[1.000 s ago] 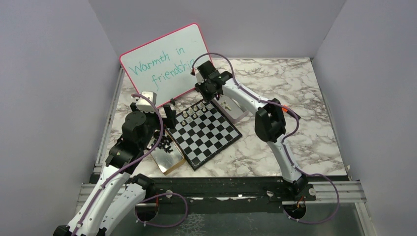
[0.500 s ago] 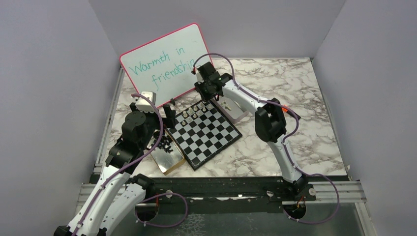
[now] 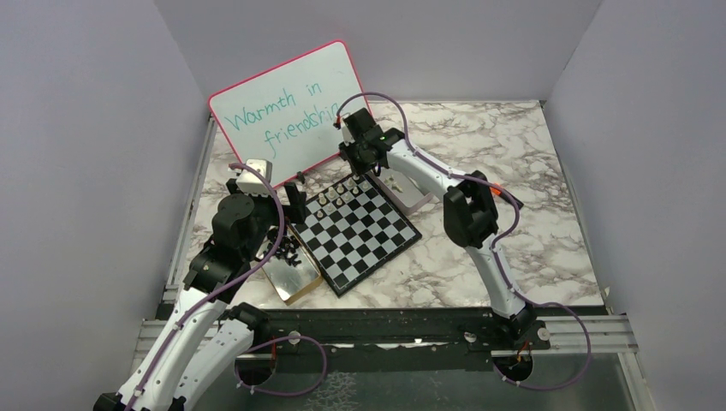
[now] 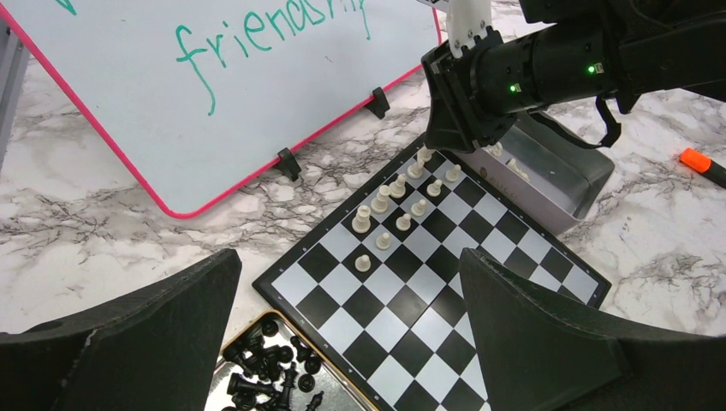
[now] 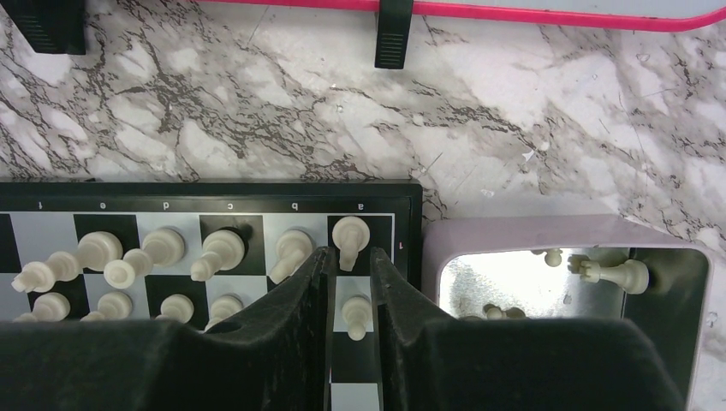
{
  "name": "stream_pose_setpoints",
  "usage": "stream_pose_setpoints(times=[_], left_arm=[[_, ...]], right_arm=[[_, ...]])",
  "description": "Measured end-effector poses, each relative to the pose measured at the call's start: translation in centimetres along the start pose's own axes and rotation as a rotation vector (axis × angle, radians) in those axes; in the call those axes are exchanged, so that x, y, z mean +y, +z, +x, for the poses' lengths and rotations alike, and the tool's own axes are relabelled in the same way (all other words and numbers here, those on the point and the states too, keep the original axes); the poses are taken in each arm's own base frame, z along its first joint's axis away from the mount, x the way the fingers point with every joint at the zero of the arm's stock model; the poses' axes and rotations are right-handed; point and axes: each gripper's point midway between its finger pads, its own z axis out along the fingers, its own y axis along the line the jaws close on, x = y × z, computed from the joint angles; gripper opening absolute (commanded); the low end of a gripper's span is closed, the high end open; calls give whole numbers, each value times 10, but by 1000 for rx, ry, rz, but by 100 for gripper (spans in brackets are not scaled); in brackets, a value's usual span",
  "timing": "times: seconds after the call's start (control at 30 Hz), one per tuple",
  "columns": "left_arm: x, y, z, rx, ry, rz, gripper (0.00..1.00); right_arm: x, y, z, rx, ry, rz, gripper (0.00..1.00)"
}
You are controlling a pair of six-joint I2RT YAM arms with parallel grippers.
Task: Set up the chess pieces on the board
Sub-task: Adjust the chess piece on the chessboard.
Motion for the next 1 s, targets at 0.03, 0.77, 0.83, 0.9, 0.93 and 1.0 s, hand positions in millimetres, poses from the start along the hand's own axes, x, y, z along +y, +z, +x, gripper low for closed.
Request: stream_pose_setpoints(times=[0.03, 0.77, 0.83, 0.9, 0.93, 1.0], left_arm=[[0, 0, 0, 0, 0, 0, 99], [0, 0, 0, 0, 0, 2, 99], [0, 0, 0, 0, 0, 2, 99], [0, 0, 0, 1, 0, 2, 99], [0, 0, 0, 1, 0, 2, 99], [0, 0, 0, 1, 0, 2, 99]], right_arm=[[0, 0, 0, 0, 0, 0, 25], [0, 12, 11, 28, 0, -1, 13], [0, 12, 11, 28, -1, -1, 13], [0, 12, 11, 29, -1, -1, 13], [0, 12, 12, 30, 0, -1, 13], [0, 12, 12, 31, 0, -1, 13]])
